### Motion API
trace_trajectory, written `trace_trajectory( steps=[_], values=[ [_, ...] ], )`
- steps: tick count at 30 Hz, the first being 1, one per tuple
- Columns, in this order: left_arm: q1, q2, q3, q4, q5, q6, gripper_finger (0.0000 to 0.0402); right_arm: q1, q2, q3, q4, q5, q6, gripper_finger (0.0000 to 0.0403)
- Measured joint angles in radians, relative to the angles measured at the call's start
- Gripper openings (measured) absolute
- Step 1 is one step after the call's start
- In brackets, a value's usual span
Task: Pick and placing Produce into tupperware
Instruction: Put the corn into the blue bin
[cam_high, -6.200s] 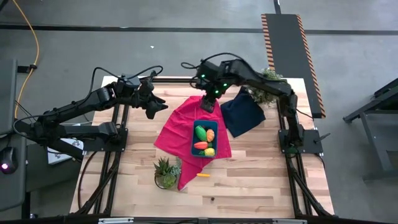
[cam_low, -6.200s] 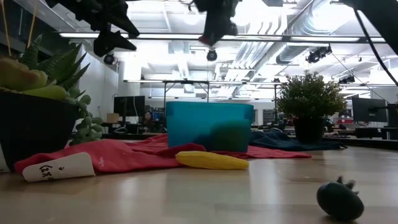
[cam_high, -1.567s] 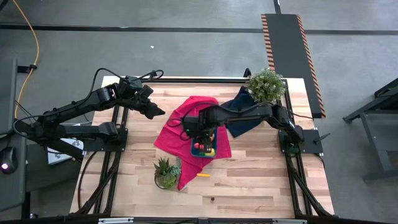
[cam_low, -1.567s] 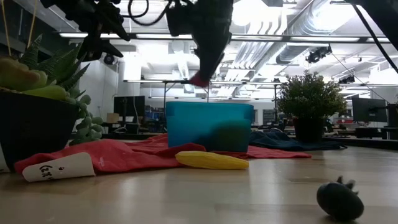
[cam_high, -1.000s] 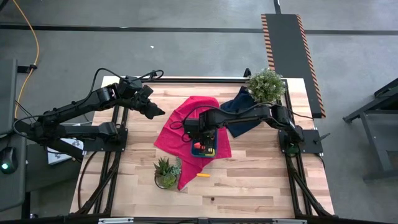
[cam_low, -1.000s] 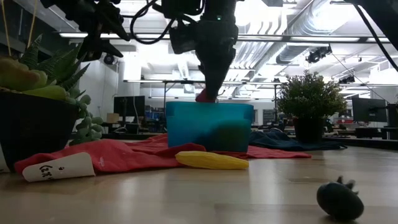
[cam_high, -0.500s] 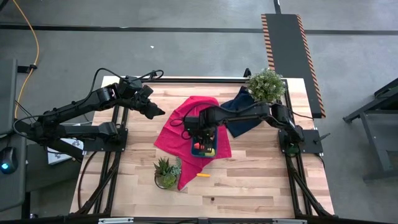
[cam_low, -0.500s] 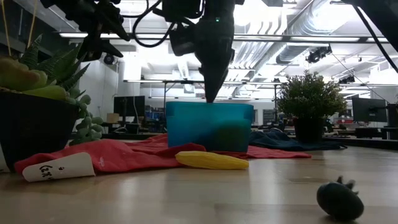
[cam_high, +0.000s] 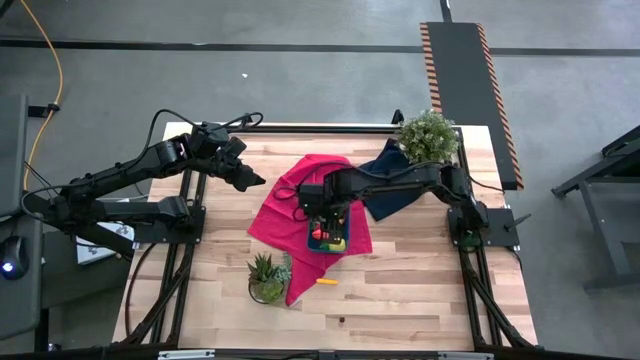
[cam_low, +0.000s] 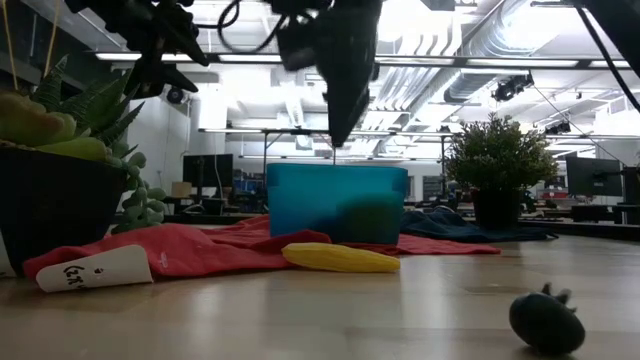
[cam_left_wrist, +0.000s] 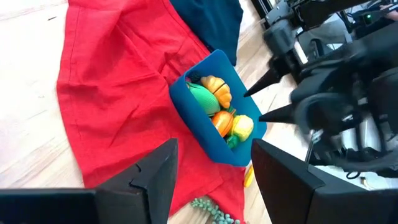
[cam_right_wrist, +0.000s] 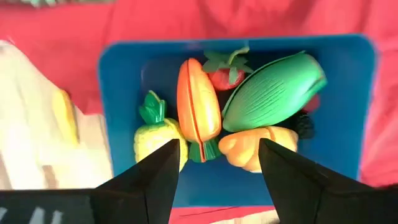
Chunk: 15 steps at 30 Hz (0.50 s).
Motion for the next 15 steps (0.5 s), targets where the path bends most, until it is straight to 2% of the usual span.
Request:
trace_trajectory(
  steps=[8, 15],
  values=[
    [0.000, 0.000, 0.000, 0.000, 0.005, 0.016, 0.0193, -0.002, -0.133, 0.001, 0.000, 0.062, 0.084, 0.0211],
    [0.000, 0.000, 0.000, 0.000, 0.087, 0.017, 0.0193, 0.011, -0.233, 0.001, 0.009, 0.063, 0.187, 0.0211]
  ],
)
